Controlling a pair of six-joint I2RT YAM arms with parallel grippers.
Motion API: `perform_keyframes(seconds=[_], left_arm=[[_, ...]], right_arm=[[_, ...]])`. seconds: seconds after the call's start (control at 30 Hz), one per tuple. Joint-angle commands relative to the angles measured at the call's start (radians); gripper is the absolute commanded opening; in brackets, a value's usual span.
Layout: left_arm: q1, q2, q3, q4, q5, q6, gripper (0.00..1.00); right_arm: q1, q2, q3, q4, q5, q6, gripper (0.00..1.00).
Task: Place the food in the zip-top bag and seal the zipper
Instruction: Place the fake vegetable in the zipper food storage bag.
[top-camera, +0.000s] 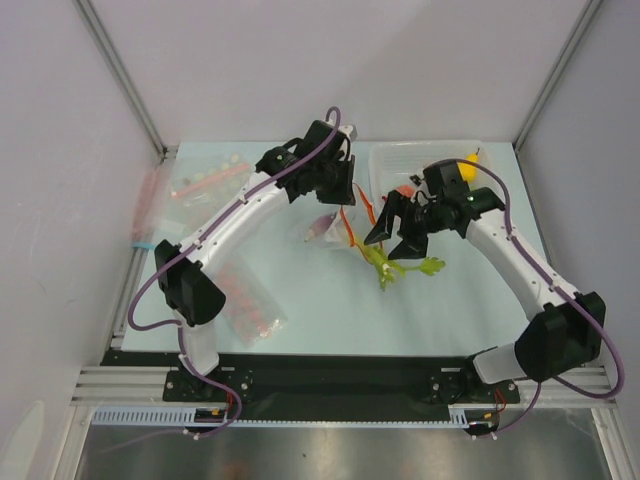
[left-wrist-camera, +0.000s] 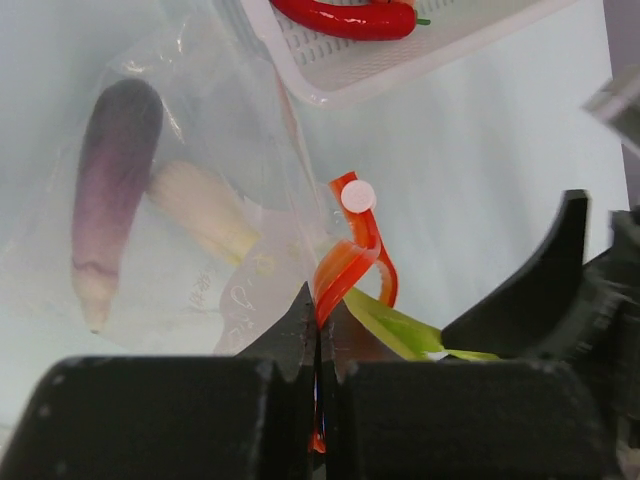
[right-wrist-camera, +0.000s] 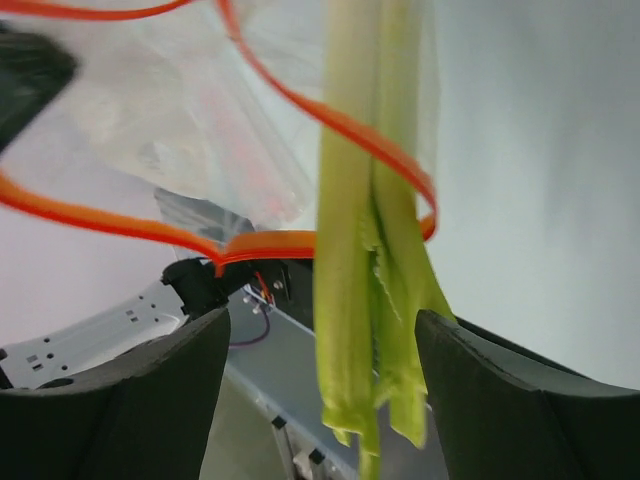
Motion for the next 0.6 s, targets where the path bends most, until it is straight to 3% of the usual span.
perform_keyframes(seconds=[0.0, 0.43, 0.47, 0.53, 0.57], left_arm=[[-0.006, -0.031, 0.015, 0.057, 0.014, 0.007, 0.0], [-0.02, -0.023, 0.018, 0.054, 0.0, -0.015, 0.0], [-0.022, -0.023, 0.019, 0.054, -0.002, -0.016, 0.0], [-0.026, -0.02, 0.022, 0.051, -0.005, -0.019, 0.0], [-0.029, -0.02, 0.022, 0.051, -0.009, -0.021, 0.0]], right_arm=[[0.005, 0.049, 0.022, -0.079, -0.067, -0.031, 0.8], [0.006, 0.107, -0.044, -0.099, -0.144, -0.054, 0.8], [0.005, 0.11, -0.046, -0.1, -0.145, -0.057, 0.76], [0.0, 0.11, -0.044, -0.1, -0.155, -0.06, 0.55], [-0.003, 0.107, -0.044, -0.1, -0.159, -0.059, 0.36]])
